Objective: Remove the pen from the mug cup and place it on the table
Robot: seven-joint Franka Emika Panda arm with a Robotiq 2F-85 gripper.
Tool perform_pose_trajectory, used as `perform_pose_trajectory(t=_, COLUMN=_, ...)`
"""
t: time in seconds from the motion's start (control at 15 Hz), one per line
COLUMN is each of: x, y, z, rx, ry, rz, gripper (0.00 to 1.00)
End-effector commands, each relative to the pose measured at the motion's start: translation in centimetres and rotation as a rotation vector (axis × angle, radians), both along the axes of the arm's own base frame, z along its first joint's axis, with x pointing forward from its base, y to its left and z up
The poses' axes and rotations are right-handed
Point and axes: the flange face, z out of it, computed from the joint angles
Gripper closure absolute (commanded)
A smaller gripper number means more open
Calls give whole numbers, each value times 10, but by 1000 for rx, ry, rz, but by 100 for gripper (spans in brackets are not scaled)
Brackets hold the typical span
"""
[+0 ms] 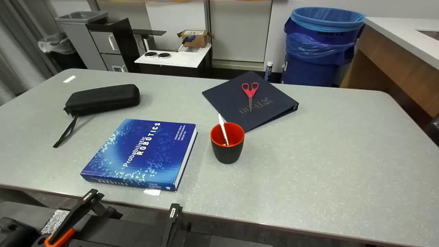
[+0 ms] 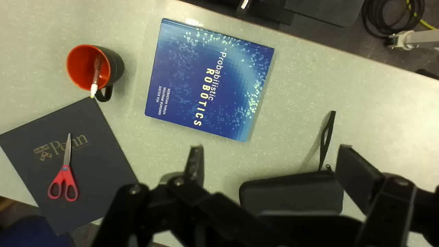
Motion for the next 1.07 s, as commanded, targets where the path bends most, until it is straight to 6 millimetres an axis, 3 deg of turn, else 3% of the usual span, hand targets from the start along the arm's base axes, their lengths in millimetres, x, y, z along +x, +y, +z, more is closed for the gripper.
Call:
perform_pose_trajectory(t=0.0, x=0, y=0, z=1, rx=-1, ry=1, rz=0, gripper=0)
perform_pose_trajectory(t=0.13, x=4, y=-2, z=-4, rx=2, ry=2, rz=0, gripper=0)
perform_pose_trajectory(t=0.27, x=14, y=-18, z=-25, rx=-16, ry=13, rz=-12, gripper=0)
perform_pose_trajectory(t=0.73, x=16, y=-109, z=-145, rx=-139, ry=74, rz=-191, gripper=0)
perform_pose_trajectory(t=0.8, x=12, y=-117, z=-154, rx=-134, ry=93, rz=-209, gripper=0)
perform_pose_trajectory(t=0.87, x=17, y=-105, z=-142, rx=-120, ry=101, rz=-169, gripper=0)
perform_pose_trajectory(t=1.0, x=16, y=-110, z=-152, rx=-119, ry=119, rz=-178, gripper=0)
